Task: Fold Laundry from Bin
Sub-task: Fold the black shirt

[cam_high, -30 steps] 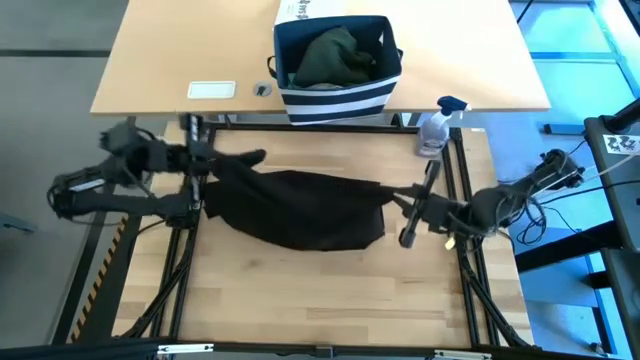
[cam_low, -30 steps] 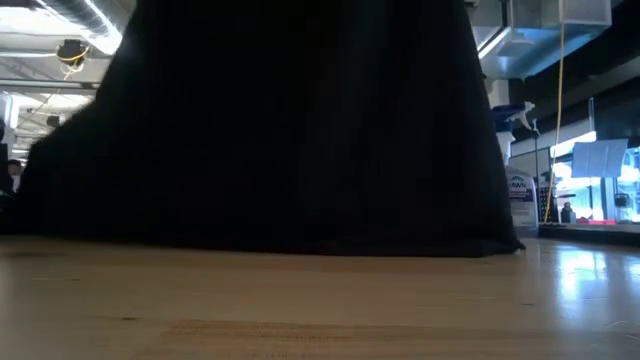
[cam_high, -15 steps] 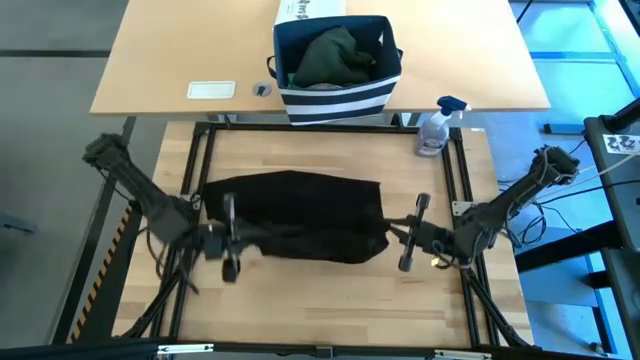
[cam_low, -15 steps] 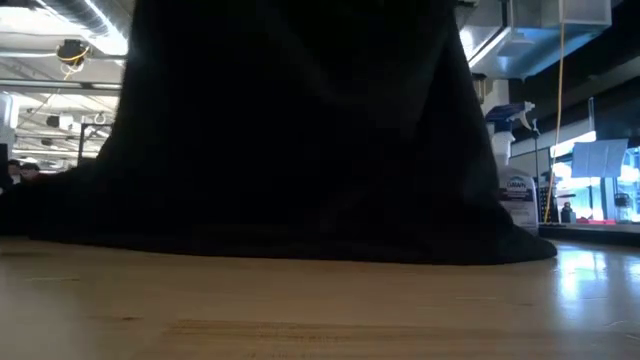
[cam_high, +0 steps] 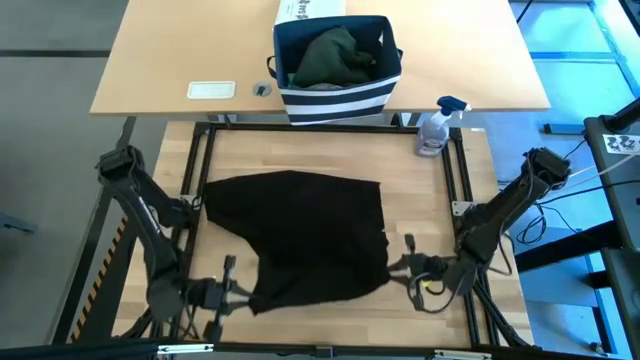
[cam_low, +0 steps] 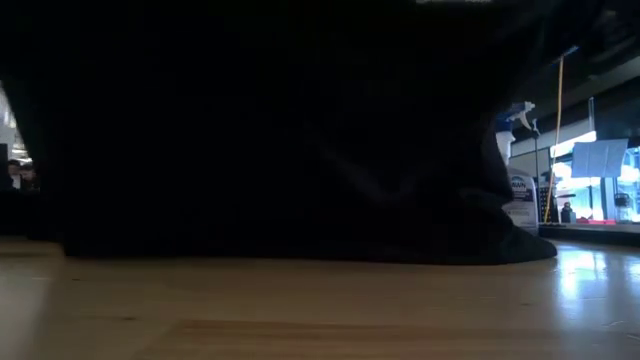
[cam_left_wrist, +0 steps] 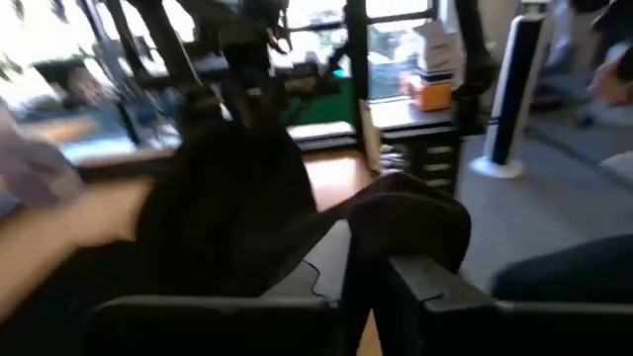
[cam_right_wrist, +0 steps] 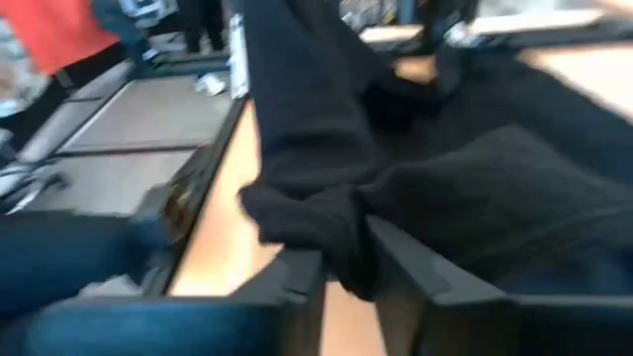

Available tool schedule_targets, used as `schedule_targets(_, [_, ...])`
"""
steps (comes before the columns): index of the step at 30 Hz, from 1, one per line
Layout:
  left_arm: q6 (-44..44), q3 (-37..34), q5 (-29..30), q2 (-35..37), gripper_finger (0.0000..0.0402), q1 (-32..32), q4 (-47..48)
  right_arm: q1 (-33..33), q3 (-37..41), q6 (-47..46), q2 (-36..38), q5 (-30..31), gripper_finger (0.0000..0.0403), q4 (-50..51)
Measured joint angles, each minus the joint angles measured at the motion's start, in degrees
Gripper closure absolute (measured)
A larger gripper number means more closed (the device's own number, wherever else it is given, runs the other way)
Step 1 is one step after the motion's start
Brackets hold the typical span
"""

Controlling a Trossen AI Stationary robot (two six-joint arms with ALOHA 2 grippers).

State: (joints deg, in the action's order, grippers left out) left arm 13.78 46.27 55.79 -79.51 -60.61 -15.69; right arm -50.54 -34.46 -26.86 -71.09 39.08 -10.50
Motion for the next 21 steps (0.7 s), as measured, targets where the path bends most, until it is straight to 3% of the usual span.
schedule_targets(6, [16.91, 0.53, -4.65, -6.09, 0.0314, -1.6, 0.03, -4.26, -1.23, -11.86, -4.89, -2.51, 0.0217, 0.01])
schedule_targets(10, [21.98, 3.51, -7.07, -10.91, 0.0298, -2.08, 0.0, -7.23, -4.18, -16.72, -9.37, -2.66, 0.0168, -0.13])
schedule_targets(15, [28.38, 8.75, -12.2, -15.25, 0.0295, -2.08, 4.1, -9.83, -8.14, -21.13, -16.0, -3.3, 0.0149, 0.02])
schedule_targets(21, [45.75, 16.76, -21.33, -18.63, 0.0295, -2.08, 27.43, -9.82, -10.27, -23.95, -21.21, -4.17, 0.0148, 0.41])
